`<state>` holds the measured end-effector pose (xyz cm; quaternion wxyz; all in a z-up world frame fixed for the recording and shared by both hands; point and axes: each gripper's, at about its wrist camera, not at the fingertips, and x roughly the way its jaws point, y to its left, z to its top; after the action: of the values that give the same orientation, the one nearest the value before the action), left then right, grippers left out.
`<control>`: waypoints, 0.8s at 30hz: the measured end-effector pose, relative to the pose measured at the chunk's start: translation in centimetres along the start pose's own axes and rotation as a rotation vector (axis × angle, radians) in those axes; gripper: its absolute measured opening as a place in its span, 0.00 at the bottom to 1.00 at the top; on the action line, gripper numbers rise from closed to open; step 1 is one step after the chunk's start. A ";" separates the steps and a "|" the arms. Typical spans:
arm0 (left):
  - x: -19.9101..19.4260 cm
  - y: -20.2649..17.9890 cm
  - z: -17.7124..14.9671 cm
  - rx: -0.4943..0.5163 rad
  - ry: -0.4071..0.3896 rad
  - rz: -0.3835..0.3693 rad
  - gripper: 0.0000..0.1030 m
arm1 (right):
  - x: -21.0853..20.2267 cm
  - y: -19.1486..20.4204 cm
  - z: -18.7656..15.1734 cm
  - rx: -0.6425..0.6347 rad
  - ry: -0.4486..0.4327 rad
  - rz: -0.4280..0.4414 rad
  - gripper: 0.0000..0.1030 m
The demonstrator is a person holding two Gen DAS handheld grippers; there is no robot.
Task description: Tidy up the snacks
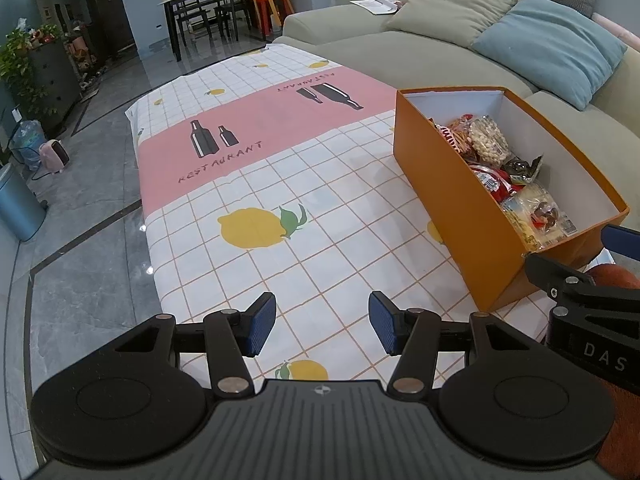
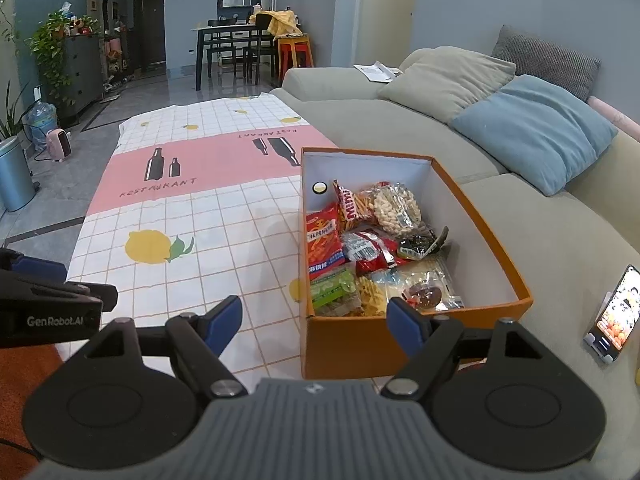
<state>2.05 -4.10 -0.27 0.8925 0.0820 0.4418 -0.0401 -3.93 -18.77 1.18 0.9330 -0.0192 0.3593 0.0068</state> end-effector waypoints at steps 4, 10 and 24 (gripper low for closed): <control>0.0 0.0 0.0 -0.001 -0.001 0.001 0.62 | 0.0 0.0 -0.1 0.001 0.004 -0.002 0.75; -0.1 -0.1 0.0 -0.003 0.001 -0.004 0.62 | 0.0 0.1 -0.1 0.000 0.003 -0.002 0.75; -0.2 0.0 0.0 -0.005 0.001 -0.006 0.62 | 0.1 0.1 -0.3 -0.010 0.015 -0.005 0.75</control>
<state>1.88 -4.14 -0.11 0.8923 0.0787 0.4427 -0.0415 -4.05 -18.72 0.92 0.9302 -0.0246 0.3663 0.0061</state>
